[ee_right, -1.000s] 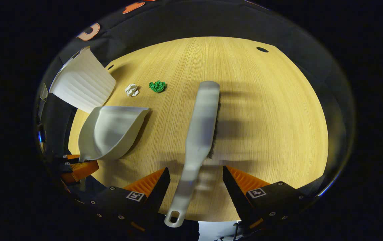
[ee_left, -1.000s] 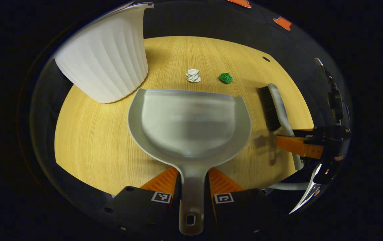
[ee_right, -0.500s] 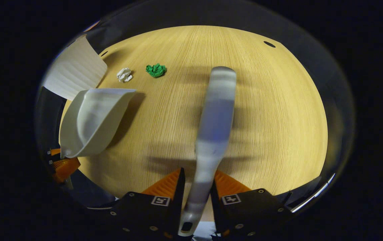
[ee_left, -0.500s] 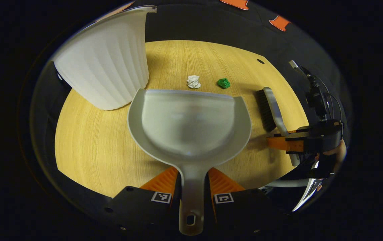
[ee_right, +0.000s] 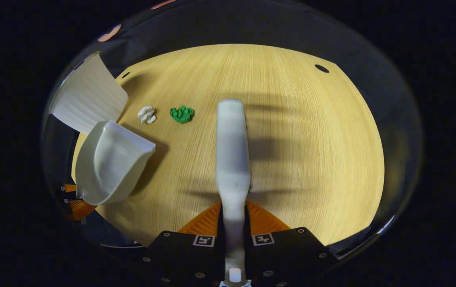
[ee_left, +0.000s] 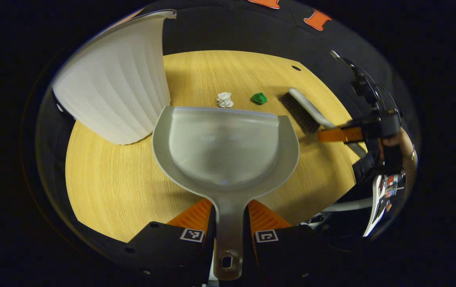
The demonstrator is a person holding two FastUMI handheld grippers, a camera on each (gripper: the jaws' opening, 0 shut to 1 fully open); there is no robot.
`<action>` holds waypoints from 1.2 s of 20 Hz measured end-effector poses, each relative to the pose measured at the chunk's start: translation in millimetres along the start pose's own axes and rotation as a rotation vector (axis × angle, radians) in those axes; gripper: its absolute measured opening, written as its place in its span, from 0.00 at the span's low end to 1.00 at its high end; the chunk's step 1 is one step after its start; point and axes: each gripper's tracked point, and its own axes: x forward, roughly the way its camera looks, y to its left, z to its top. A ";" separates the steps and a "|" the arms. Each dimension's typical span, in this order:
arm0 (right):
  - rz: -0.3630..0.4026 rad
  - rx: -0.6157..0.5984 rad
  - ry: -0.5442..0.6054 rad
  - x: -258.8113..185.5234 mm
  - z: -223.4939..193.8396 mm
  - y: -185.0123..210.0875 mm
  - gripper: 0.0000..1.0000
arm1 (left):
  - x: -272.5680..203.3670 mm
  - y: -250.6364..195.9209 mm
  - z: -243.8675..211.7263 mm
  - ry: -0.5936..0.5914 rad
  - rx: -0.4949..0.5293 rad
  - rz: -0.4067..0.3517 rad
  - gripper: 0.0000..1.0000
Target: Pick up the small broom and dustpan from the desktop, sweep the trash into the dustpan with the broom, and then empty the trash into the garbage bin.
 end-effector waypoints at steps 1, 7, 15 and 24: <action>-0.003 -0.037 -0.015 2.2 15.2 -3.0 0.19 | 0.1 4.0 0.2 0.009 0.025 -0.007 0.32; 0.061 -0.250 -0.066 32.0 85.5 3.8 0.19 | 21.8 9.7 4.8 0.085 0.061 -0.071 0.32; 0.267 -0.497 -0.077 40.8 81.0 72.3 0.19 | 35.5 19.5 7.0 0.094 0.144 -0.100 0.33; 0.412 -0.618 -0.036 24.9 59.2 105.3 0.19 | 49.5 41.5 19.2 0.062 0.242 -0.093 0.32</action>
